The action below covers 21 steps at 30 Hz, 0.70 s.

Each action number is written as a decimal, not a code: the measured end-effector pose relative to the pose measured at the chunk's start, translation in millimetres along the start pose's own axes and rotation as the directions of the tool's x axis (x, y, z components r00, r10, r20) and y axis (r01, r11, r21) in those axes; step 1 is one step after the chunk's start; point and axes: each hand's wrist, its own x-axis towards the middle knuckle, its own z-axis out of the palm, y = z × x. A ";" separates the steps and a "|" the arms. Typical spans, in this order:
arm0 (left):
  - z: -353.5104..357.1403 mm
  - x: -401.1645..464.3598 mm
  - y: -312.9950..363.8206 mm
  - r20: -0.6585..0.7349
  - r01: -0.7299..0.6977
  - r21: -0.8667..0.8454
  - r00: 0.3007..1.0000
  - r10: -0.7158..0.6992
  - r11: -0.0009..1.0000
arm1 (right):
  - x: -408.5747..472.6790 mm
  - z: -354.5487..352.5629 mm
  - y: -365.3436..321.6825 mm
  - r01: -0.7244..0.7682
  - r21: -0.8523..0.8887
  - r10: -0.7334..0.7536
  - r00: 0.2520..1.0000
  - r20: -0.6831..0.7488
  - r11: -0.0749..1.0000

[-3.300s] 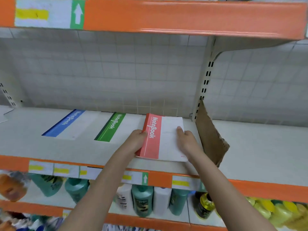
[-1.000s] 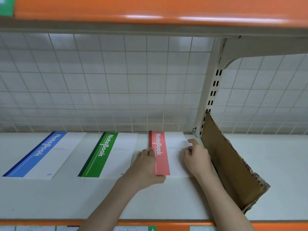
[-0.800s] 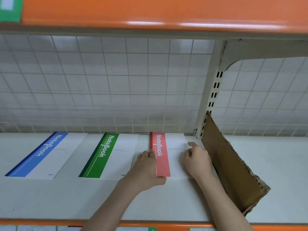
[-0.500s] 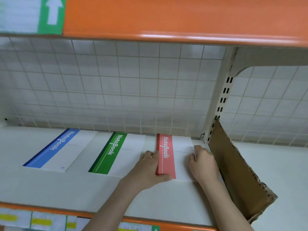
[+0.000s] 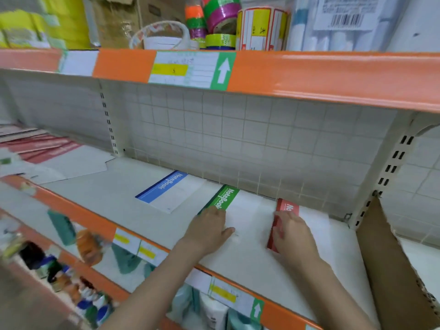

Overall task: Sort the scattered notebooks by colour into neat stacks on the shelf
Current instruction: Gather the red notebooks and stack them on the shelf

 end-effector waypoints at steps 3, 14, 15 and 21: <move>-5.0 -17.4 -9.4 0.000 0.060 0.045 0.998 -0.060 0.997 | -3.7 4.4 -29.2 0.146 0.089 -0.155 0.984 0.093 0.985; -21.3 -124.0 -85.1 -0.172 0.398 0.061 0.908 -0.383 0.915 | -21.3 32.2 -163.9 0.517 0.218 -0.559 0.796 0.233 0.828; -22.5 -135.1 -94.6 -0.175 0.435 0.059 0.891 -0.419 0.899 | -24.3 36.7 -177.7 0.542 0.221 -0.584 0.773 0.247 0.811; -32.6 -197.1 -155.3 -0.144 0.598 0.047 0.797 -0.587 0.800 | -42.3 62.2 -265.2 0.670 0.246 -0.714 0.657 0.242 0.700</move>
